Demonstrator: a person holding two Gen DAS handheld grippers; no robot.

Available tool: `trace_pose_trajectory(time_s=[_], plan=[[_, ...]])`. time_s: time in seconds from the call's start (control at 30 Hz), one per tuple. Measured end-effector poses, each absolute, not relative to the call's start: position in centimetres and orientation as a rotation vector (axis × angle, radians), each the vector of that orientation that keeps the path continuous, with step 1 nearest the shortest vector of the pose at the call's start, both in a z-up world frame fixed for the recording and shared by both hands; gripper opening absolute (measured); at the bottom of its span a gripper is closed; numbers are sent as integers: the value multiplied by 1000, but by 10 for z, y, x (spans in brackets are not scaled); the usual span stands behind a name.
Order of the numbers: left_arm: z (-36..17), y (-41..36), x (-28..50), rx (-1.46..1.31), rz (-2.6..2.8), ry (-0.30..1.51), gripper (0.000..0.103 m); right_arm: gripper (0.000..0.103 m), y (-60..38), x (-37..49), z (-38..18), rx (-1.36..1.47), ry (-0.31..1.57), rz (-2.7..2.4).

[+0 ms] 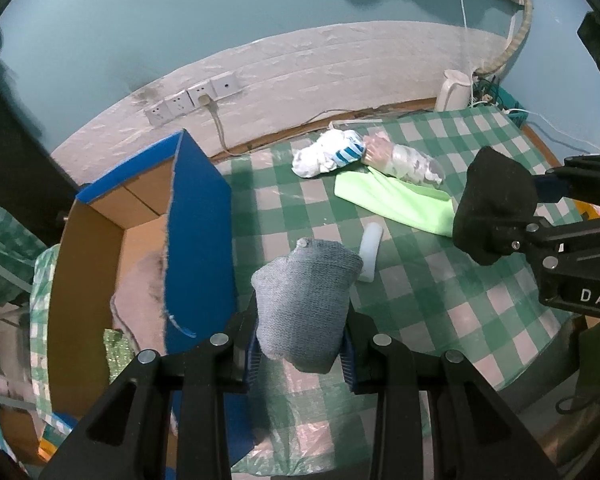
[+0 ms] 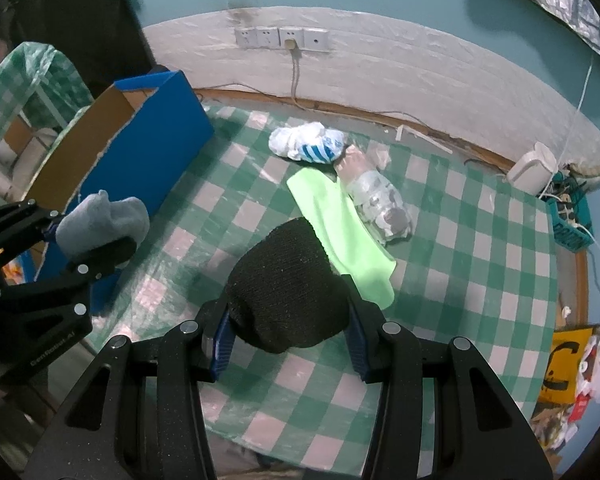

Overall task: Organize soft objects
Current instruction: 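Carry the grey sock with the left tool while the right tool carries the sponge to the box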

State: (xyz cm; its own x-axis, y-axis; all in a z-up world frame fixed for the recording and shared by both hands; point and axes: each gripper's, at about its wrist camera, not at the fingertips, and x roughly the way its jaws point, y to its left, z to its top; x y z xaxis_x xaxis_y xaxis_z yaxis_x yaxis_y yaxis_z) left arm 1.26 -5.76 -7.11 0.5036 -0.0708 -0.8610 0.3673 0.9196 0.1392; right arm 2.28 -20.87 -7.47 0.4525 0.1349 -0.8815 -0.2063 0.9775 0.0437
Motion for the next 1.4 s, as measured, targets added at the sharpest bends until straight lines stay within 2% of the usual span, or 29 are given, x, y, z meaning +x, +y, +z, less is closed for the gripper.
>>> trace_pose_trajectory(time_s=[0.8, 1.4], plan=[[-32, 12, 14, 231, -144, 940, 33, 47, -130, 43, -35, -123, 993, 351], [-39, 96, 16, 155, 13, 956, 33, 47, -33, 68, -32, -186, 991, 483]])
